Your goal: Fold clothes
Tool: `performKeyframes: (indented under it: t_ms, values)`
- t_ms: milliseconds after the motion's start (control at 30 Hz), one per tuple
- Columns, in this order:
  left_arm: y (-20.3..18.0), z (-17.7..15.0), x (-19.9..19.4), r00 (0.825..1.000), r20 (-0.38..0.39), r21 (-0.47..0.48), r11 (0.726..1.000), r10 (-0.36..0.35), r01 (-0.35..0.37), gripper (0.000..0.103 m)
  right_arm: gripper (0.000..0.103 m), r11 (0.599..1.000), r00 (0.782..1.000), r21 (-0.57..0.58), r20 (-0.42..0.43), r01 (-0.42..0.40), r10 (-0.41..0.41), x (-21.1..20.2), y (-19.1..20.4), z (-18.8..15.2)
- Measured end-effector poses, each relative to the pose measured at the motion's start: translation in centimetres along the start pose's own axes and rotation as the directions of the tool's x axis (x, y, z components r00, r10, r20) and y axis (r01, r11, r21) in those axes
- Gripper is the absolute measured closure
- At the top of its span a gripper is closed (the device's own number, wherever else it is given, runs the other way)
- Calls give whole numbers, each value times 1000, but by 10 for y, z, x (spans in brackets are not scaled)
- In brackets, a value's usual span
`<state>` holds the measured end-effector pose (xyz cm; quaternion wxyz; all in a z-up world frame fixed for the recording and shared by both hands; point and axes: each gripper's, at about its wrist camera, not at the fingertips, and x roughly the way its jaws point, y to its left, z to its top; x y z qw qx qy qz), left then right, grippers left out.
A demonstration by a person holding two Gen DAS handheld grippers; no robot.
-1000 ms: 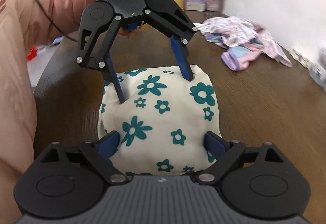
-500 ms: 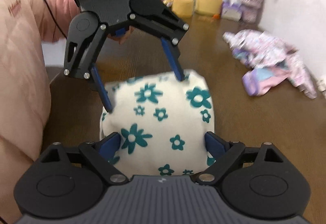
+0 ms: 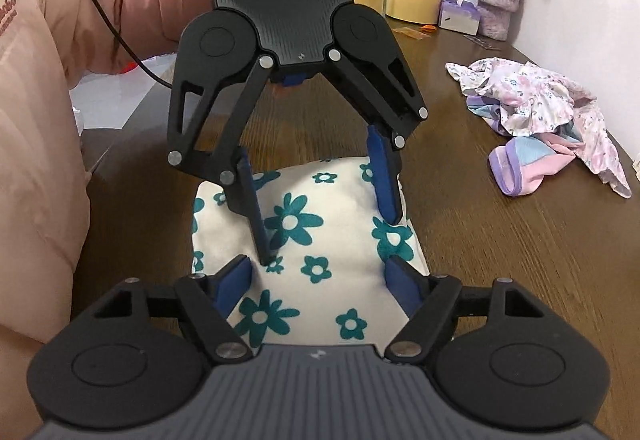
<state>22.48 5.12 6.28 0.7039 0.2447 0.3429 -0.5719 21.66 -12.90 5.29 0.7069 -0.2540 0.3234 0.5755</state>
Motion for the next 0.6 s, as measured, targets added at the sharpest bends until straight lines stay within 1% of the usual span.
performKeyframes:
  t_ms: [100,133,167,200,233,300,333,400,500,600]
  values:
    - [-9,2,-24,998,44,39,998,48,-50,35,34,1000,999,1,36,6,-6,-17,4,6]
    - [-12,2,-31,997,51,45,997,58,-60,36,37,1000,999,1,50,10,-10,-24,4,8]
    - [-15,1,-34,997,48,45,997,61,-63,38,37,1000,998,2,63,13,-13,-30,5,11]
    - [-16,-1,-36,997,40,44,997,63,-65,43,37,1000,997,-1,73,16,-16,-36,6,13]
    - [-17,-2,-36,997,35,42,997,64,-66,46,41,1000,998,-12,67,18,-17,-36,7,15]
    - [-17,-4,-33,998,32,33,997,63,-64,47,44,1000,999,-20,33,15,-15,-25,6,19]
    - [-17,-5,-31,998,30,29,998,62,-63,47,48,1000,1000,-24,16,8,-8,-18,6,19]
    - [-17,-7,-28,998,27,21,998,61,-62,46,48,1000,1000,-31,-11,1,-2,-5,6,16]
    - [-17,-10,-23,998,21,9,998,59,-60,44,48,1000,1000,-11,-9,-5,5,3,2,9]
    - [-17,-14,-18,998,16,-3,998,58,-57,42,47,1000,1000,-4,5,7,-7,2,4,5]
